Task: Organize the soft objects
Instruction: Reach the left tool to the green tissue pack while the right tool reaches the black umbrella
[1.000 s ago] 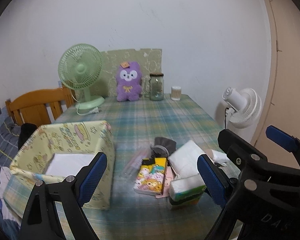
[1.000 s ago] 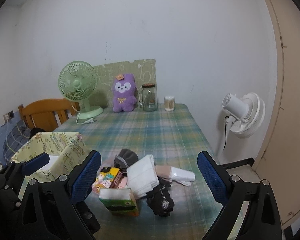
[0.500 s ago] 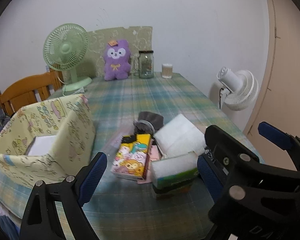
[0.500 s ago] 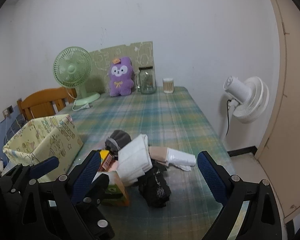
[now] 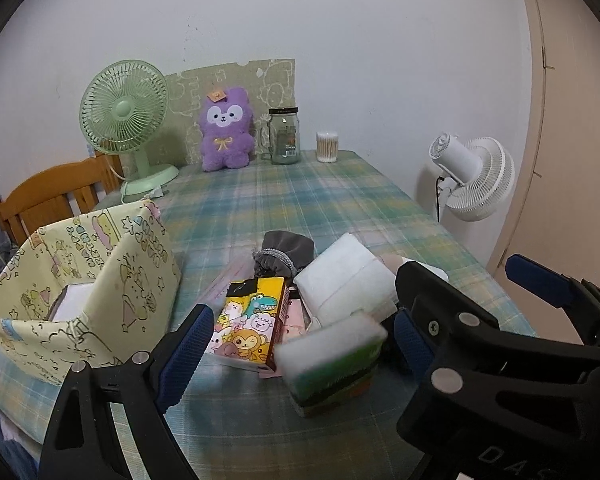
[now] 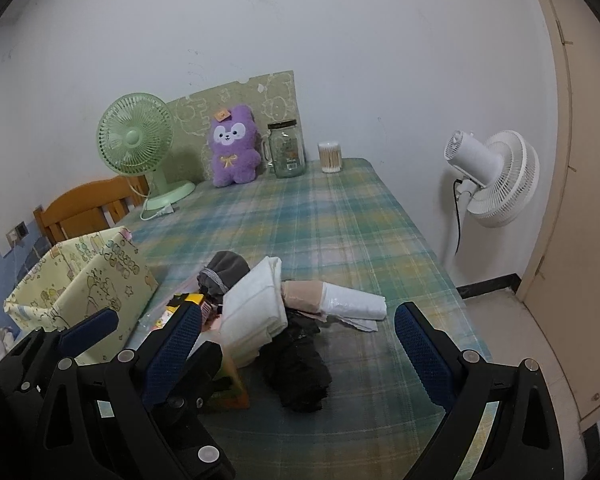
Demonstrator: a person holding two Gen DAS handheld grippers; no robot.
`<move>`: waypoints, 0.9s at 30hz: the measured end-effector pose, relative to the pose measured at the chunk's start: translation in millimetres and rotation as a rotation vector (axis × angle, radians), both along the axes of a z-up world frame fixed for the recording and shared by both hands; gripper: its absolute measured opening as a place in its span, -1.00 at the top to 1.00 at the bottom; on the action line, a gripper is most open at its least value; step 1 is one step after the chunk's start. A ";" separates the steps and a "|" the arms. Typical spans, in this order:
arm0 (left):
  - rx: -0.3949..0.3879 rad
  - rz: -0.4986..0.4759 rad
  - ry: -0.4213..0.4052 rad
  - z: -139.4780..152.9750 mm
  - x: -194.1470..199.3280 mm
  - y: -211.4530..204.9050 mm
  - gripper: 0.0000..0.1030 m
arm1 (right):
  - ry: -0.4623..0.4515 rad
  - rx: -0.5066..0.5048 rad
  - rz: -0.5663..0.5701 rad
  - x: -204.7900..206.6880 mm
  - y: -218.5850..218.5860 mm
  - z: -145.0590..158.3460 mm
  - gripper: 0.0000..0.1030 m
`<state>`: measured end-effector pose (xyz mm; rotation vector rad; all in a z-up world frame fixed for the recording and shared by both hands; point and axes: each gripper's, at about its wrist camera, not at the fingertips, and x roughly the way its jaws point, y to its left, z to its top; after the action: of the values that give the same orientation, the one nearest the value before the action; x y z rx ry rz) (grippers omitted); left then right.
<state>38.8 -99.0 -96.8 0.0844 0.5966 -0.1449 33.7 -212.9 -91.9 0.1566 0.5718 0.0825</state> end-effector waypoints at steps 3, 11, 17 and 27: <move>-0.003 0.000 0.001 0.9 -3.5 0.0 -0.80 | -0.008 -0.003 0.003 -2.6 1.5 2.0 -0.91; -0.008 -0.016 0.020 -3.1 -7.3 -7.3 -0.80 | -0.004 -0.007 -0.016 -13.6 -4.5 1.5 -0.91; 0.009 0.014 0.046 -14.6 -1.5 -11.2 -0.64 | 0.029 -0.008 -0.028 -9.1 -9.3 -10.0 -0.78; 0.033 0.028 0.118 -34.4 16.1 -15.0 -0.35 | 0.152 0.007 0.000 14.6 -11.4 -41.4 -0.56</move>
<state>54.9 -114.0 -131.1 0.1002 0.7182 -0.1138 48.3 -224.3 -133.3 0.1704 0.7235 0.0730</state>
